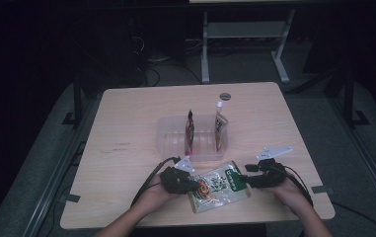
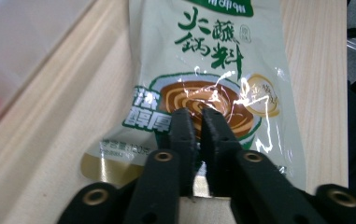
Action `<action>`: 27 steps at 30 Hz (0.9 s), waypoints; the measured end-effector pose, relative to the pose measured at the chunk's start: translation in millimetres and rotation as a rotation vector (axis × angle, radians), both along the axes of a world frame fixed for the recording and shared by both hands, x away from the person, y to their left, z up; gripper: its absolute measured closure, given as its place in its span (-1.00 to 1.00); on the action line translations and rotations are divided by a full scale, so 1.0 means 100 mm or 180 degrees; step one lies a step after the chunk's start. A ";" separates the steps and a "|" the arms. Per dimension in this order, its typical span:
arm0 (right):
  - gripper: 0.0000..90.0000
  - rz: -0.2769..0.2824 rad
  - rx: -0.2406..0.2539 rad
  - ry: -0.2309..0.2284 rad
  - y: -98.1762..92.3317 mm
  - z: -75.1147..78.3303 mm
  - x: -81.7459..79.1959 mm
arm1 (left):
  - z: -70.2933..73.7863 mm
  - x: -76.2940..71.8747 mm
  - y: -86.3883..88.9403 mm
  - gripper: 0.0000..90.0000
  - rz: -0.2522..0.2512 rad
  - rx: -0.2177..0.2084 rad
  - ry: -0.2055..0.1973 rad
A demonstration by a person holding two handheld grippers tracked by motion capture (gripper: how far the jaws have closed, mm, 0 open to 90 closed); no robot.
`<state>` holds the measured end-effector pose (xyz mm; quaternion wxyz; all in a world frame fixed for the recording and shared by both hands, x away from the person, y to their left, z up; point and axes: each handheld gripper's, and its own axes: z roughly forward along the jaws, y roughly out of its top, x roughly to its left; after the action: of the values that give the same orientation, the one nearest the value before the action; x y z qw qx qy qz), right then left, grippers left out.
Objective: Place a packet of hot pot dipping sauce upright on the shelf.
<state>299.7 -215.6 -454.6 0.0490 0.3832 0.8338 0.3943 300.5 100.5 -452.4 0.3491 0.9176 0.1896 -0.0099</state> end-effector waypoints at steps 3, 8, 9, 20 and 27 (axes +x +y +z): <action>-0.06 -0.0001 0.0010 -0.0015 0.00 0.01 0.00 | 0.03 0.01 0.00 0.62 -0.0006 -0.0077 -0.0002; -0.11 -0.0023 -0.0004 0.0021 -0.01 0.00 -0.01 | 0.10 0.10 -0.04 0.12 -0.0071 -0.0101 -0.0075; -0.12 -0.0025 -0.0006 0.0019 -0.01 0.00 -0.01 | 0.09 0.12 -0.05 0.04 -0.0070 -0.0123 -0.0034; -0.13 -0.0018 -0.0051 -0.0055 -0.02 0.00 -0.01 | 0.06 0.12 -0.13 -0.43 -0.0114 -0.0161 -0.0314; -0.13 -0.0019 -0.0074 -0.0066 -0.03 0.00 -0.01 | 0.01 0.20 -0.24 -0.46 -0.0186 -0.0116 -0.0346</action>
<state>298.3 -218.1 -454.5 0.0634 0.3810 0.8367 0.3884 320.7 76.3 -451.4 0.3751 0.9155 0.1434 0.0263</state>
